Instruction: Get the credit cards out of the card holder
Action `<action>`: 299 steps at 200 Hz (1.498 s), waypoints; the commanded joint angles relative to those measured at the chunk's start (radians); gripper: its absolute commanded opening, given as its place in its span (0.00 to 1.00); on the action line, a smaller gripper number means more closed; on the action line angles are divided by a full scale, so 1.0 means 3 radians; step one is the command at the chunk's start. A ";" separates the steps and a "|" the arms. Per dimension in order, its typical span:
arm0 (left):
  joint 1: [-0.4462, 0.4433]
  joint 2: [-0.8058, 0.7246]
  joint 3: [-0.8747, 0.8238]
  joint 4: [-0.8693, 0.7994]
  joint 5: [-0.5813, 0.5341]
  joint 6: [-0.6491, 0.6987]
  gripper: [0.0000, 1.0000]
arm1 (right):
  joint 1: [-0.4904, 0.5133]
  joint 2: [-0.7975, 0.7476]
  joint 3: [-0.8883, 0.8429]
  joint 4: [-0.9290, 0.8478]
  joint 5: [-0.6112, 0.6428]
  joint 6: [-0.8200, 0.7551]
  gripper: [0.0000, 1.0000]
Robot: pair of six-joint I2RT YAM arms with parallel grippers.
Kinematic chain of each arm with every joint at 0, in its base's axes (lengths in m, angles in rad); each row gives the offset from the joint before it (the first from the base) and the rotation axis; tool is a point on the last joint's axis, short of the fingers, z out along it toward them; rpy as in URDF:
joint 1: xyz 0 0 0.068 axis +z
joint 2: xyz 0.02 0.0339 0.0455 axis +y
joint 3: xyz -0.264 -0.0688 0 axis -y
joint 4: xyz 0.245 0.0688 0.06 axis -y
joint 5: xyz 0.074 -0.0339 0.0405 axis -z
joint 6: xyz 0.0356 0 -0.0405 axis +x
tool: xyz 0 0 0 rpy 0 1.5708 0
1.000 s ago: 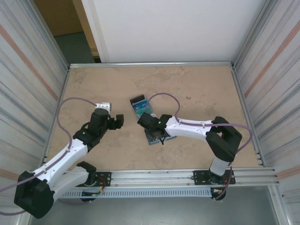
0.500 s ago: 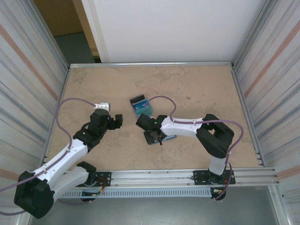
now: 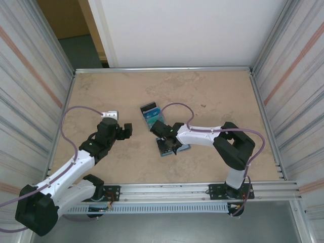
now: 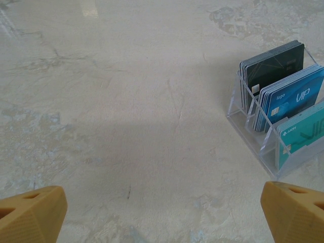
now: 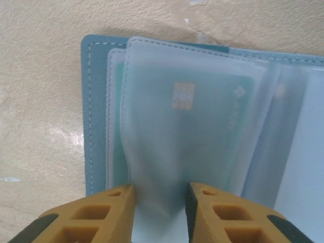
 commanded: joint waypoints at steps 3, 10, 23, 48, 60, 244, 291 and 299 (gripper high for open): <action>-0.0001 -0.0040 0.0004 -0.0055 -0.0082 -0.0013 0.99 | -0.0090 0.0024 -0.0174 0.0052 -0.0163 0.0093 0.28; -0.0001 -0.0040 0.0006 -0.0057 -0.0082 -0.0013 0.99 | -0.0103 0.0000 -0.0195 0.0080 -0.0200 0.0093 0.26; 0.0002 -0.0046 0.0006 -0.0066 -0.0082 -0.0013 0.99 | -0.0123 -0.0048 -0.0226 0.0123 -0.0248 0.0093 0.22; -0.0006 -0.0050 0.0034 -0.0095 -0.0036 0.0008 0.99 | -0.0145 -0.0153 -0.0271 0.0173 -0.0332 0.0091 0.13; -0.0020 -0.0060 0.0051 -0.0098 -0.0048 0.0008 0.99 | -0.0143 -0.0211 -0.0299 0.0216 -0.0401 0.0083 0.09; -0.0385 0.0026 0.0296 -0.0055 -0.0245 0.0059 0.99 | -0.0094 -0.0651 -0.0395 -0.0100 -0.0168 0.0292 0.28; -0.0451 0.0076 0.0327 -0.0055 -0.0281 0.0106 0.99 | -0.0220 -0.0714 -0.0468 -0.0207 -0.0064 0.0341 0.28; -0.0462 0.0092 0.0331 -0.0052 -0.0280 0.0114 0.99 | -0.0236 -0.0732 -0.0478 -0.0214 -0.0052 0.0343 0.28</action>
